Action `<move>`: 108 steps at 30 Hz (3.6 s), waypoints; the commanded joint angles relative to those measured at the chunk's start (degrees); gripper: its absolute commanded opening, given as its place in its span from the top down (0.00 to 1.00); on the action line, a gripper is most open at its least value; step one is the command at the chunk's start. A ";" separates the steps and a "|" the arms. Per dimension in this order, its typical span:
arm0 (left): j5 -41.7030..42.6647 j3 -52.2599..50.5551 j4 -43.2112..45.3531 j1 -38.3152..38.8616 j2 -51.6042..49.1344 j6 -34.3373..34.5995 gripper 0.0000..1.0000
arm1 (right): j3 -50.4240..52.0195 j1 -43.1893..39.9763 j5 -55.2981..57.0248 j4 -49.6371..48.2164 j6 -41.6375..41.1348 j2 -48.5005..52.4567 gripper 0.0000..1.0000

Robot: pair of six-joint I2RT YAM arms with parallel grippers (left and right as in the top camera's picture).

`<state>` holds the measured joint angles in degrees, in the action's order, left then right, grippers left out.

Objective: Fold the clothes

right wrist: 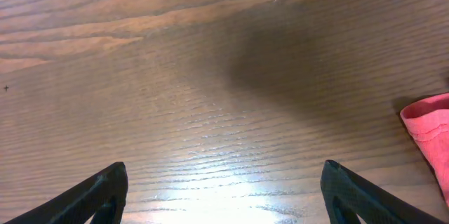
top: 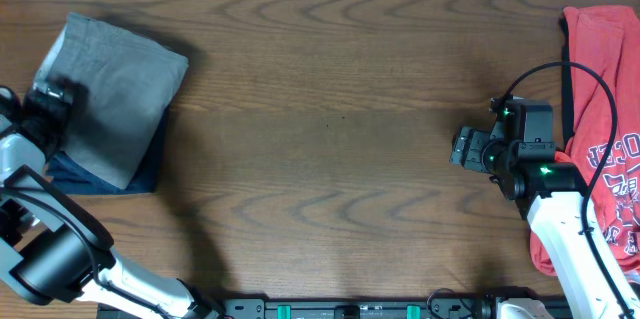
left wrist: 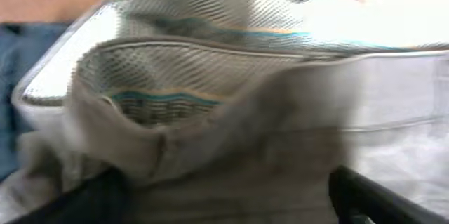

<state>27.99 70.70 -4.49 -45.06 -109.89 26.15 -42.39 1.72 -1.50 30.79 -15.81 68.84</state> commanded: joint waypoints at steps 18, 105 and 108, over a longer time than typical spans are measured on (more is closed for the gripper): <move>-2.34 -0.07 -19.10 32.44 15.61 -8.68 0.02 | -0.61 -0.26 -1.77 0.81 0.66 -0.24 0.01; -35.10 -28.48 -43.01 62.38 81.90 -9.64 0.02 | 37.92 5.07 3.43 -27.10 15.06 -68.54 0.01; -35.10 -28.48 -43.01 62.38 81.90 -9.62 0.02 | 42.25 4.44 3.39 -33.00 15.54 -68.54 0.01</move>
<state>-6.42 42.39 -47.53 17.06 -28.18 17.50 -3.22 7.77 2.28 0.03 -2.50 0.62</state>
